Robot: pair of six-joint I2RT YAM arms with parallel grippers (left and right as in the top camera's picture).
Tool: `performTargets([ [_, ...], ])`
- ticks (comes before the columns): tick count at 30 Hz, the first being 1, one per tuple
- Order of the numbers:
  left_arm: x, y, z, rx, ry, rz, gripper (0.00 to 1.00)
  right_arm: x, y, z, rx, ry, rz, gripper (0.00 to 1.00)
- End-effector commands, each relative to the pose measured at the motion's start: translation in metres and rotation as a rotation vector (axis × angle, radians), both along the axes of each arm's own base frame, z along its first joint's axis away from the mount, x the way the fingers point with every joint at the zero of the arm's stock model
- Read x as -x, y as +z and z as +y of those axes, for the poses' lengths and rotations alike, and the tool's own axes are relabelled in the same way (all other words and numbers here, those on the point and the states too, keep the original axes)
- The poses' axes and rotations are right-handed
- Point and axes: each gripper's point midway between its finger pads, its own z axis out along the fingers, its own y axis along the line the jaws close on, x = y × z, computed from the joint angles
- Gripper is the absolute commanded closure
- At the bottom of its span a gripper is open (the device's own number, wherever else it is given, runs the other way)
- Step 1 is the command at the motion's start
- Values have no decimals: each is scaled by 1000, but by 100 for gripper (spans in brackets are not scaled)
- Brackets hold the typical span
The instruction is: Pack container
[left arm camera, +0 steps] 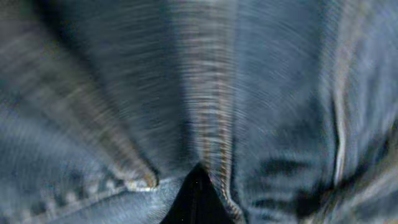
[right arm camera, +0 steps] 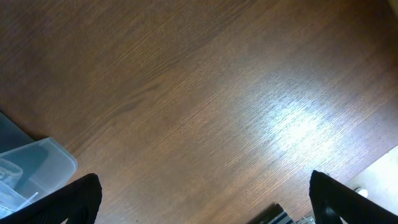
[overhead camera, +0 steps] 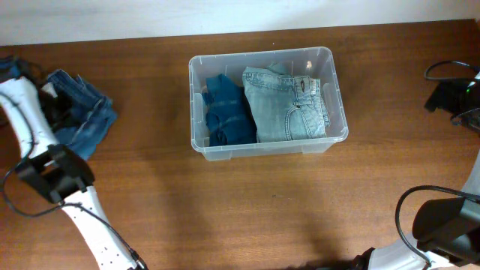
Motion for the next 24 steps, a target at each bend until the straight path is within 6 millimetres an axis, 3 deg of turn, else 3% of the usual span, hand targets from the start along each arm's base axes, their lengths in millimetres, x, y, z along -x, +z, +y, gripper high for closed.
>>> performTargets([
  [1, -17, -14, -52, 114, -59, -6, 99, 1, 0, -2, 6, -16, 1, 1],
  [6, -26, 8, -53, 86, -71, -67, 99, 1, 0, -2, 6, -16, 1, 1],
  [11, -28, 61, -34, 37, -44, -178, 99, 1, 0, -2, 6, -16, 1, 2],
  [16, -28, 97, -33, 45, 2, -249, 99, 1, 0, -2, 6, -16, 1, 2],
  [19, -19, 108, -12, -40, 115, -224, 99, 1, 0, -2, 6, -16, 1, 1],
  [21, -16, 112, -4, -29, 153, -232, 84, 1, 0, -2, 6, -16, 1, 2],
  [22, -16, 114, -3, -3, 162, -244, 55, 1, 0, -2, 6, -16, 1, 2],
  [23, -15, 116, -1, 29, 172, -258, 0, 1, 0, -2, 6, -16, 1, 2],
  [24, -15, 118, 1, 67, 184, -275, 0, 1, 0, -2, 6, -16, 1, 1],
])
